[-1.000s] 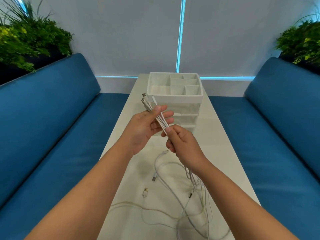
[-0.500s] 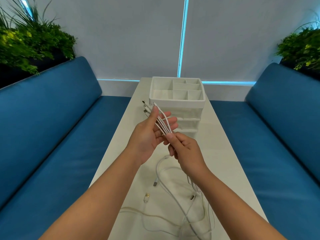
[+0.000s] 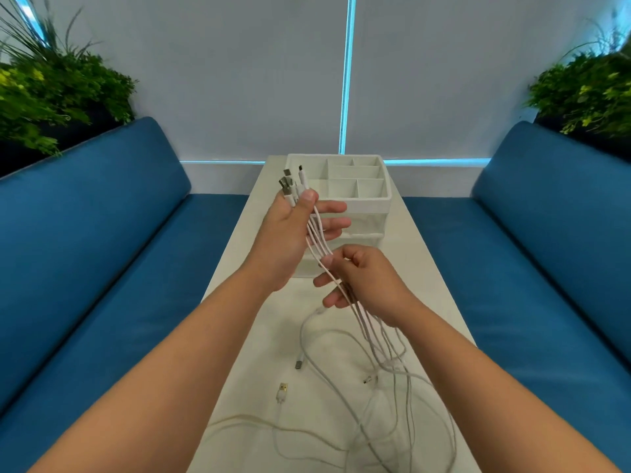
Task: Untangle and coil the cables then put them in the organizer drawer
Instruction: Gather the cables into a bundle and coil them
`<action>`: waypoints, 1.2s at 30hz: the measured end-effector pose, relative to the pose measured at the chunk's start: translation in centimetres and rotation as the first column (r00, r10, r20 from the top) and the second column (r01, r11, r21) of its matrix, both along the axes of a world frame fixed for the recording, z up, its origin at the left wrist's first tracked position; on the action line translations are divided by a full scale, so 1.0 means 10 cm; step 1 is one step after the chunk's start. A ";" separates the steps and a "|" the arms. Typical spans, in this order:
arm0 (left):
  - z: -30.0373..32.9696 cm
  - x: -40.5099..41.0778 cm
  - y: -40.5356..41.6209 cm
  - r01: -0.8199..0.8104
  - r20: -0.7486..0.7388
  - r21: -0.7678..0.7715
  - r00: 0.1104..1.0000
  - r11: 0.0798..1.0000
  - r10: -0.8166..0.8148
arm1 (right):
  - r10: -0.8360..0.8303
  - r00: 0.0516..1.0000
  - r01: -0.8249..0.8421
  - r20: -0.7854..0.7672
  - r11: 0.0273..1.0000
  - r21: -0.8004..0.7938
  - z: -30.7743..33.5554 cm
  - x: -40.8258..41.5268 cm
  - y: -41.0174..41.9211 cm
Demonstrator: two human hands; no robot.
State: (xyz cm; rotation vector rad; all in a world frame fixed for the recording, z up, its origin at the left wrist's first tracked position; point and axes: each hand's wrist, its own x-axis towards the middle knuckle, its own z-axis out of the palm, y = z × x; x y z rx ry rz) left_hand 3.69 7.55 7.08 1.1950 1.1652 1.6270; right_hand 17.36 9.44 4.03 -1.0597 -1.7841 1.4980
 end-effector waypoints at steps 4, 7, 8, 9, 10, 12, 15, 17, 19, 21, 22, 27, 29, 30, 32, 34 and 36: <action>0.01 -0.01 0.06 -0.095 0.076 0.054 0.993 0.994 0.090 | -0.008 1.000 0.006 0.023 0.997 0.083 -0.02 0.00 -0.07; -0.01 0.00 0.03 -0.093 0.121 0.055 0.989 0.994 0.086 | 0.153 0.987 -0.152 -0.053 0.988 0.009 -0.08 0.11 -0.09; -0.02 0.00 0.02 -0.091 0.146 0.055 0.986 0.994 0.082 | 0.171 0.980 -0.177 -0.107 0.983 -0.049 -0.09 0.13 -0.10; -0.03 0.01 0.01 -0.091 0.178 0.059 0.981 0.994 0.080 | 0.164 0.974 -0.178 -0.156 0.981 -0.081 -0.10 0.13 -0.12; -0.04 0.01 0.01 -0.100 0.212 0.065 0.974 0.993 0.084 | 0.139 0.972 -0.158 -0.191 0.984 -0.085 -0.11 0.13 -0.15; -0.05 0.02 -0.01 -0.122 0.274 0.081 0.957 0.989 0.096 | 0.083 0.970 -0.103 -0.227 0.992 -0.078 -0.14 0.10 -0.21; -0.08 0.03 -0.03 -0.132 0.280 0.065 0.954 0.989 0.109 | 0.048 0.976 -0.069 -0.211 0.993 -0.095 -0.17 0.08 -0.27; -0.08 0.02 -0.05 -0.133 0.274 0.052 0.955 0.990 0.114 | 0.076 0.974 -0.099 -0.214 0.990 -0.100 -0.21 0.10 -0.30; -0.08 0.00 -0.05 -0.144 0.296 0.053 0.947 0.988 0.122 | 0.136 0.966 -0.153 -0.222 0.986 -0.061 -0.25 0.12 -0.34; -0.07 -0.03 -0.06 -0.158 0.324 0.049 0.936 0.986 0.134 | 0.130 0.958 -0.150 -0.255 0.987 -0.058 -0.30 0.13 -0.37; -0.07 -0.03 -0.07 -0.161 0.337 0.049 0.932 0.986 0.135 | 0.098 0.959 -0.122 -0.265 0.990 -0.076 -0.32 0.13 -0.37; -0.11 -0.02 -0.10 -0.164 0.316 0.074 0.940 0.984 0.133 | 0.050 0.957 -0.120 -0.287 0.965 -0.232 -0.33 0.14 -0.36; -0.11 -0.02 -0.10 -0.172 0.245 0.091 0.958 0.981 0.145 | 0.088 0.963 -0.150 -0.254 0.960 -0.235 -0.30 0.17 -0.34; -0.10 -0.02 -0.10 -0.174 0.215 0.100 0.965 0.980 0.149 | 0.097 0.971 -0.144 -0.219 0.967 -0.212 -0.29 0.17 -0.34; -0.08 -0.02 -0.08 -0.174 0.179 0.106 0.972 0.979 0.154 | 0.074 0.992 -0.086 -0.103 0.989 -0.120 -0.29 0.16 -0.33; -0.06 -0.01 -0.07 -0.184 0.163 0.106 0.973 0.977 0.165 | -0.001 0.999 0.001 0.049 1.000 -0.005 -0.30 0.11 -0.34; -0.06 -0.01 -0.05 -0.203 0.175 0.106 0.967 0.973 0.183 | -0.063 0.993 0.060 0.104 0.997 0.038 -0.32 0.08 -0.35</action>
